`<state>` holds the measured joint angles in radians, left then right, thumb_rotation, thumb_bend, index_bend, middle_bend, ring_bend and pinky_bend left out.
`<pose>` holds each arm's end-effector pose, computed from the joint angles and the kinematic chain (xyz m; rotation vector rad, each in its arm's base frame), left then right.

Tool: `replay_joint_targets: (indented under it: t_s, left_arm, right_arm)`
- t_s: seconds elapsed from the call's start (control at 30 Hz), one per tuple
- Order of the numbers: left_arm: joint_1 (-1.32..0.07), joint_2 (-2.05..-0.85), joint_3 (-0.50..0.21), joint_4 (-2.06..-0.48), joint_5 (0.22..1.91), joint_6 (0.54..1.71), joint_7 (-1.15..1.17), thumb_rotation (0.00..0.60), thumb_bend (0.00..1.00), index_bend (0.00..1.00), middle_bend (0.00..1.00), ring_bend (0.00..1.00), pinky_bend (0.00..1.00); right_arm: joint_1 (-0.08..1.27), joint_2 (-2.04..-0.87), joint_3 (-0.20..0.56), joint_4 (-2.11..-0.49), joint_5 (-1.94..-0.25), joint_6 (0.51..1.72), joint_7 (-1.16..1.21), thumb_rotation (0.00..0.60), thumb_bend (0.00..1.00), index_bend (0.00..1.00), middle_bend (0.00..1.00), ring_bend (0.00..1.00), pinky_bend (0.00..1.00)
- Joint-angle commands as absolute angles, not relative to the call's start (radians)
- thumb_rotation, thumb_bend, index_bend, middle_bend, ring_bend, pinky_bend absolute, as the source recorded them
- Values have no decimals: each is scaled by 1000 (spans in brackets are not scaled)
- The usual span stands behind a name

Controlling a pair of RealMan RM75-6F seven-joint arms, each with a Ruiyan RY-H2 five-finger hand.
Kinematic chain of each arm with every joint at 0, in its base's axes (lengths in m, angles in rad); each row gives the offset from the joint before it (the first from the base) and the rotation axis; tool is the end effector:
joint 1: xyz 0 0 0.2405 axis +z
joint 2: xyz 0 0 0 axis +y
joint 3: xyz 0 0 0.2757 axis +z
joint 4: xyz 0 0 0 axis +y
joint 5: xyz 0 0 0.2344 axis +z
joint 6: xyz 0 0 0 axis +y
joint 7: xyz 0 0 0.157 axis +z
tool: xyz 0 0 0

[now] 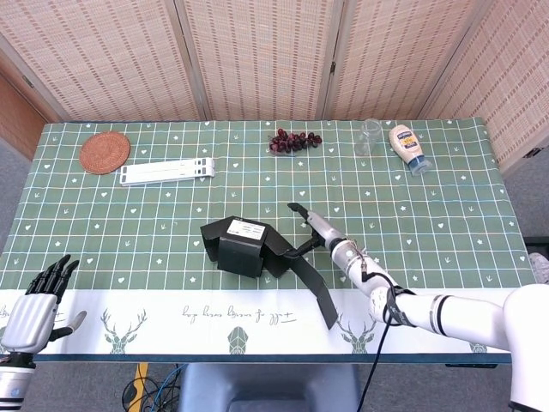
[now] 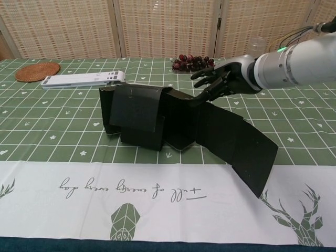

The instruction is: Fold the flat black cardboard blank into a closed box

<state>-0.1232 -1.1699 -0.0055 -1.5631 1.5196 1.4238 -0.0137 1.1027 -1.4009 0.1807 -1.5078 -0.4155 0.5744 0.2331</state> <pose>-0.3411 0.1999 0.1158 -1.4761 -0.9611 -0.8873 -0.1060 -0.4284 -0.0393 1.4781 -1.9998 0.9383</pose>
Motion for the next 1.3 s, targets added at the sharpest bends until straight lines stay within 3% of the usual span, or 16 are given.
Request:
replay_joint_targets:
  t_s: [0.03,0.6,0.77,1.1,1.23,1.3]
  left_arm:
    - [-124,-1171,-5,-1563,1521,1423,-13,600,246,0,0,65,127]
    - [-122,-1170,-3,-1572,1524,1429,-4,600,246,0,0,65,126]
    - [-118,-1165,-5,-1573,1521,1435,-3,600,246,0,0,65,126]
    - [-119,-1163,-9,-1573,1521,1439,-2,600,247,0,0,65,126]
    - [-117,-1161,-9,-1576,1524,1446,-1,600,246,0,0,65,126]
    - [-115,-1160,-9,-1578,1526,1450,0,600,247,0,0,65,126]
  right_arm:
    - [1090,-1425,167,-1482,-432,620,197,600,35,0,0,0,2]
    - [1039,-1524,213,-1392,-421,827,57,600,21,0,0,0,0]
    - [1010,-1547,234,-1374,-508,890,44,600,46,0,0,0,0]
    - [932,-1461,246,-1574,-858,1001,45,600,49,0,1,0,0]
    - [929,-1426,247,-1665,-885,963,28,600,48,3,98,0,5]
    - [937,-1417,244,-1692,-874,926,12,600,48,38,156,14,57]
